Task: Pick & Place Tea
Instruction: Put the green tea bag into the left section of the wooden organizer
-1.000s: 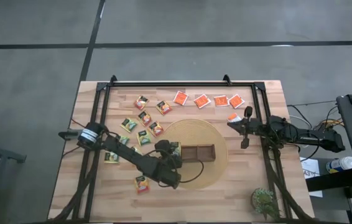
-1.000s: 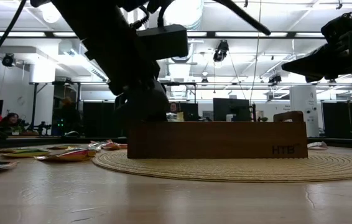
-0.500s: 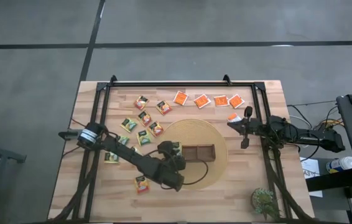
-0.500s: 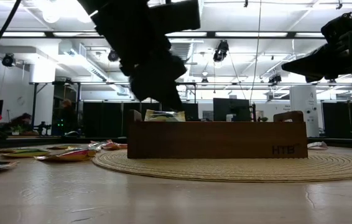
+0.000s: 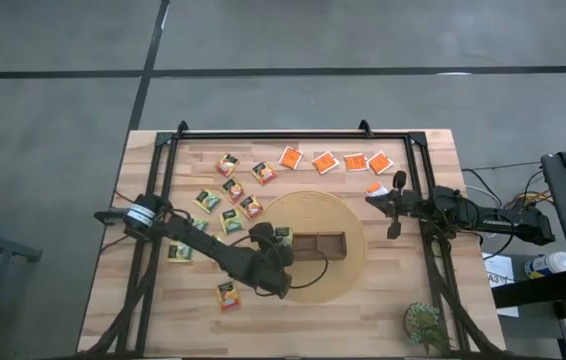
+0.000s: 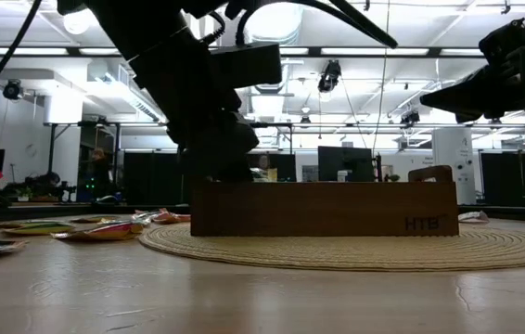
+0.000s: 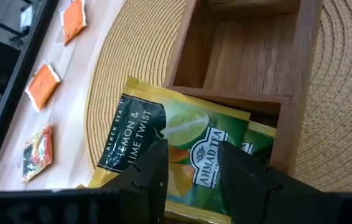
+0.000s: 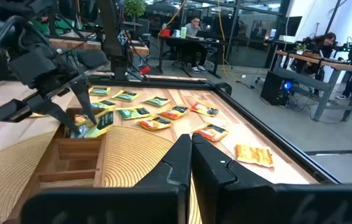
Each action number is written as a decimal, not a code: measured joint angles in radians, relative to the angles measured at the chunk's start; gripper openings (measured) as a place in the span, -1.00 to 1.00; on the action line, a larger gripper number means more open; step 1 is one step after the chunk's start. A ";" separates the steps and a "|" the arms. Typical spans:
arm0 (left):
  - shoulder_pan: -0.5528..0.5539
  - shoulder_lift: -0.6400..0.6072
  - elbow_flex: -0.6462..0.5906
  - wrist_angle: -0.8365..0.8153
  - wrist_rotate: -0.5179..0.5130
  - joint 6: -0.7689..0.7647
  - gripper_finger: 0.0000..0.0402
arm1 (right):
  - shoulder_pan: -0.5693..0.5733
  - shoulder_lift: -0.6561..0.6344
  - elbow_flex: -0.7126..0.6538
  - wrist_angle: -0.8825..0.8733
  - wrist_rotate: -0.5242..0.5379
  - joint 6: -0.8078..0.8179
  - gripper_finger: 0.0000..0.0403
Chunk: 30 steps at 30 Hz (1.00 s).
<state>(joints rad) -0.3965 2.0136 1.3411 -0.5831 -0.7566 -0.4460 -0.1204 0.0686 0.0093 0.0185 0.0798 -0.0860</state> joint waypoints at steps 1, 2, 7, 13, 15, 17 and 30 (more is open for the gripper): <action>0.000 0.000 0.001 0.000 0.004 0.002 -0.33 | 0.000 0.000 0.000 0.000 0.000 0.000 -0.96; 0.000 0.001 0.005 -0.002 0.004 0.007 -0.33 | 0.000 0.000 0.000 0.000 0.000 0.000 -0.96; -0.004 0.005 0.038 -0.010 -0.037 0.019 -0.33 | 0.000 0.001 0.000 0.000 0.000 0.000 -0.96; -0.013 0.004 0.080 -0.018 -0.030 0.020 -0.33 | 0.000 0.000 0.000 0.000 0.000 0.000 -0.96; -0.015 0.002 0.086 -0.020 -0.036 0.019 -0.33 | 0.000 0.000 0.000 0.000 0.000 0.000 -0.96; -0.017 0.002 0.086 -0.022 -0.038 0.019 -0.33 | 0.000 0.000 0.000 0.000 0.000 0.000 -0.96; -0.017 -0.094 0.077 -0.161 -0.076 -0.073 -0.33 | 0.000 0.000 0.000 0.000 0.000 0.000 -0.96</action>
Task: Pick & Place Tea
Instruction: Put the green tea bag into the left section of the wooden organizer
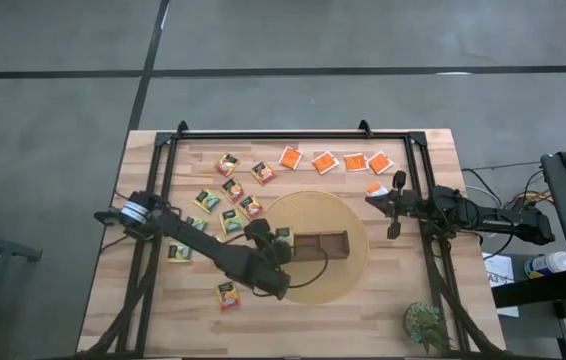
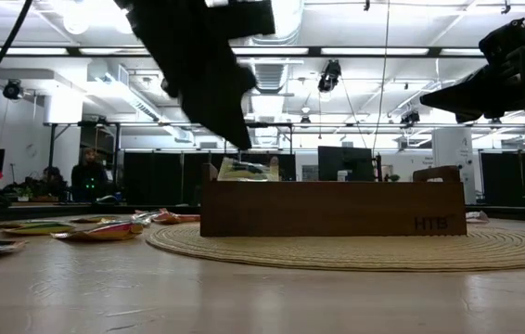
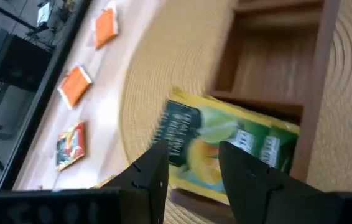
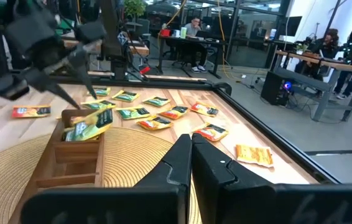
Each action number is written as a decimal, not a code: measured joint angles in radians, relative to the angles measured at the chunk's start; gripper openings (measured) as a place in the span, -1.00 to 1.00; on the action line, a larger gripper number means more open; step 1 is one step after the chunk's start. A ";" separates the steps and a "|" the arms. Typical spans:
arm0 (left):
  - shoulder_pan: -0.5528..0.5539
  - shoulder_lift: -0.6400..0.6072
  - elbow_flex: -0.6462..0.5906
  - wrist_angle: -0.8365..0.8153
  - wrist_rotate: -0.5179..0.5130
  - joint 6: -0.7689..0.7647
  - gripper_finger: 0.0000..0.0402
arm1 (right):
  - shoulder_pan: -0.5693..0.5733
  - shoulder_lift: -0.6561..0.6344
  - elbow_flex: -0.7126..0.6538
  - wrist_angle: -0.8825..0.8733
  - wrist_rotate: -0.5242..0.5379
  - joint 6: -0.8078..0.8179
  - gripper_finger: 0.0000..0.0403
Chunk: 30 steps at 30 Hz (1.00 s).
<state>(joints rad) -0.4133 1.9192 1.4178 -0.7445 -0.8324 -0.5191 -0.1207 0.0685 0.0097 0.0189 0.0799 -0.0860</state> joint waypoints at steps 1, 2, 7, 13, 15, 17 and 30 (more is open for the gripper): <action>0.000 -0.016 -0.005 0.002 -0.004 -0.006 -0.33 | 0.000 0.000 0.000 0.000 0.000 0.000 -0.96; 0.000 -0.031 -0.013 0.007 -0.011 -0.011 -0.33 | 0.000 0.000 0.000 0.000 0.000 0.000 -0.96; 0.000 -0.114 -0.093 0.077 -0.056 -0.059 -0.33 | 0.000 0.000 0.000 0.000 0.000 0.000 -0.96; 0.021 -0.248 -0.315 0.455 0.042 0.071 -0.33 | 0.000 0.000 0.000 0.000 0.000 0.000 -0.96; 0.039 -0.308 -0.408 0.626 0.127 0.122 -0.33 | 0.000 0.000 0.000 0.000 0.000 0.000 -0.96; 0.058 -0.363 -0.499 0.771 0.189 0.142 -0.33 | 0.000 0.000 0.000 0.000 0.000 0.000 -0.96; 0.136 -0.545 -0.792 1.030 0.294 0.020 -0.33 | 0.000 -0.001 0.000 0.000 0.000 0.000 -0.96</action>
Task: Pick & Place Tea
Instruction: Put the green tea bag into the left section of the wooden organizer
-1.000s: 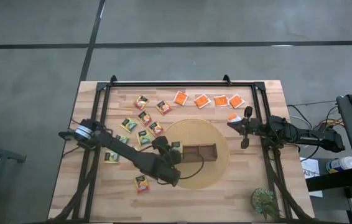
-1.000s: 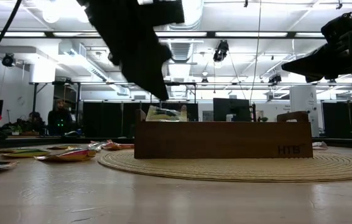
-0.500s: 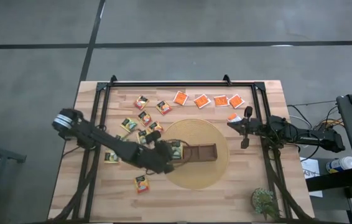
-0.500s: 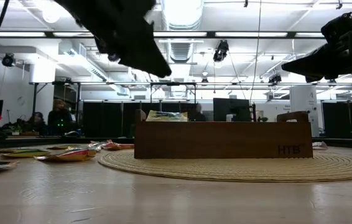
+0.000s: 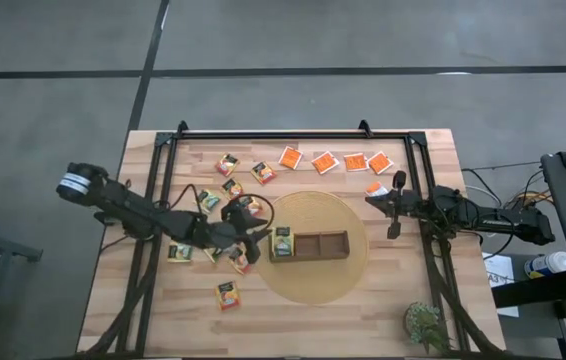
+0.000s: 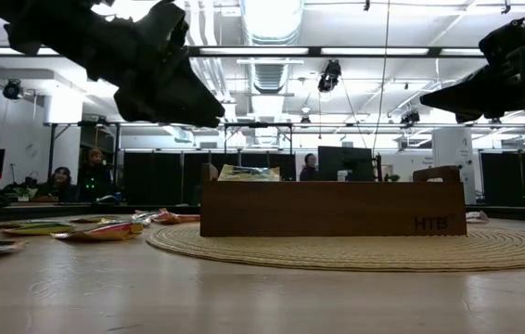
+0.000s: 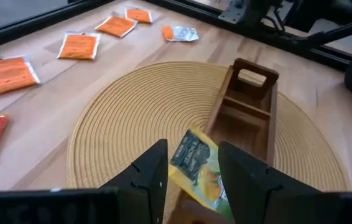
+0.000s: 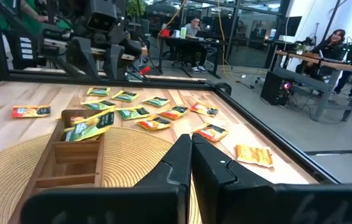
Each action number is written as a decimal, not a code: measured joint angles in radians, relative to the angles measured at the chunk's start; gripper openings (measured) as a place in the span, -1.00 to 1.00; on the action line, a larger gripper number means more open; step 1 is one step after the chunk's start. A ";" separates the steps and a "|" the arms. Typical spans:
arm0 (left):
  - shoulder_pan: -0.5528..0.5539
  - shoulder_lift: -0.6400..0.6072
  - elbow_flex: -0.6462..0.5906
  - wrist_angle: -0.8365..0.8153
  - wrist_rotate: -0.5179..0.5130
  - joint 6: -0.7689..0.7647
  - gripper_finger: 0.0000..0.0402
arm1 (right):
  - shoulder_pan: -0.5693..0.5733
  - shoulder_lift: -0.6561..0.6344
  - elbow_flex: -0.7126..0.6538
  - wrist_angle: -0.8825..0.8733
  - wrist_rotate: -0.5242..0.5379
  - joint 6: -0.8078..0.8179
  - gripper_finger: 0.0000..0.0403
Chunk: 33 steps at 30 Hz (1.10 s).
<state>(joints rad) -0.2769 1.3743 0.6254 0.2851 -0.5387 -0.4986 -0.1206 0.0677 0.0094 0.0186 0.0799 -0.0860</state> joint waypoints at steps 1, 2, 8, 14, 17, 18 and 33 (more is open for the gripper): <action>0.004 0.000 0.000 0.004 0.006 0.005 -0.33 | 0.000 0.000 0.000 0.000 0.000 0.000 -0.96; 0.009 0.001 0.001 0.004 0.007 0.008 -0.33 | 0.000 0.000 0.000 0.000 0.000 0.000 -0.96; 0.048 0.012 0.010 0.007 0.025 0.012 -0.33 | 0.000 0.000 0.000 0.000 0.000 0.000 -0.96; 0.079 0.013 0.010 0.005 0.063 0.023 -0.33 | 0.000 0.000 0.000 0.000 0.000 0.000 -0.96; 0.092 0.013 0.010 0.005 0.078 0.025 -0.33 | 0.000 0.000 0.000 0.000 0.000 0.000 -0.96; 0.097 0.013 0.010 0.005 0.080 0.025 -0.33 | 0.000 0.000 0.000 0.000 0.000 0.000 -0.96; 0.164 0.013 0.010 0.007 0.164 0.046 -0.33 | 0.000 0.001 0.000 0.000 0.000 0.000 -0.96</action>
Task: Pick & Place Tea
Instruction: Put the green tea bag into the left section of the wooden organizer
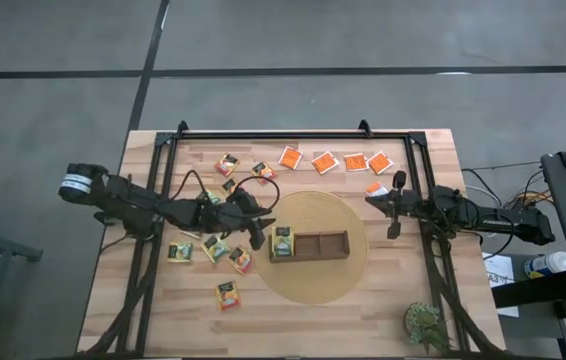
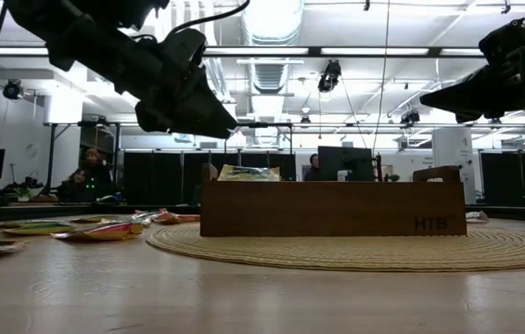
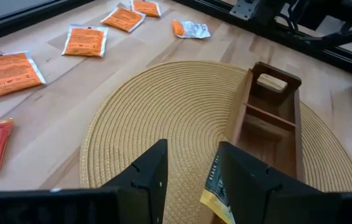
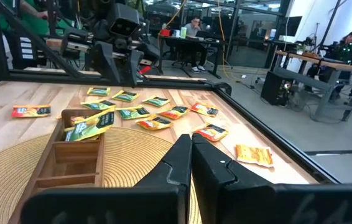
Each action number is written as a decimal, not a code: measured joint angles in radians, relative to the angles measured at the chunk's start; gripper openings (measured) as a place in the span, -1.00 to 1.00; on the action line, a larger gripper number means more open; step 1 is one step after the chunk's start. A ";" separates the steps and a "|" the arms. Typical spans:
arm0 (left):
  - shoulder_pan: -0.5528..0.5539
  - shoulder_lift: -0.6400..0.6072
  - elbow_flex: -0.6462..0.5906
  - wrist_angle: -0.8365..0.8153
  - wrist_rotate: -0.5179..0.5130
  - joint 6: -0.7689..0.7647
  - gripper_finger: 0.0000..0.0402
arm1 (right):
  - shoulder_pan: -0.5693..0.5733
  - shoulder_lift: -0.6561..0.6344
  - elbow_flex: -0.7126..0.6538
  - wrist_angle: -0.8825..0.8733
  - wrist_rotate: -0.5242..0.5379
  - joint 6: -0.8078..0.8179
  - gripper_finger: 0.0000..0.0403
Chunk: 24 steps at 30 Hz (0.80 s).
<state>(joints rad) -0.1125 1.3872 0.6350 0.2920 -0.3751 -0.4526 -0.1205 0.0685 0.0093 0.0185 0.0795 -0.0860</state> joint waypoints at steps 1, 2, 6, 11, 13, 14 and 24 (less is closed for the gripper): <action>0.001 0.000 0.000 0.000 0.001 0.000 -0.33 | 0.000 0.000 0.000 0.000 0.000 0.000 -0.96; 0.002 0.000 0.000 0.000 0.007 0.000 -0.33 | 0.000 0.000 0.000 0.000 0.000 0.000 -0.96; 0.002 0.000 0.000 0.000 0.023 0.000 -0.33 | 0.000 0.000 0.000 0.000 0.000 0.000 -0.96; 0.004 0.015 0.000 0.009 0.050 -0.008 -0.33 | 0.000 0.000 0.000 0.000 0.000 0.000 -0.96; 0.009 0.038 0.000 0.016 0.068 -0.009 -0.33 | 0.000 0.000 0.000 0.000 0.000 0.000 -0.96; 0.013 0.052 0.000 0.022 0.070 -0.010 -0.33 | 0.000 0.000 0.000 0.000 0.000 0.000 -0.96; 0.059 0.109 0.001 0.066 0.102 -0.030 -0.33 | 0.000 0.000 0.000 0.000 0.000 0.000 -0.96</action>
<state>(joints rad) -0.0535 1.4960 0.6362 0.3579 -0.2734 -0.4824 -0.1207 0.0685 0.0093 0.0185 0.0795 -0.0860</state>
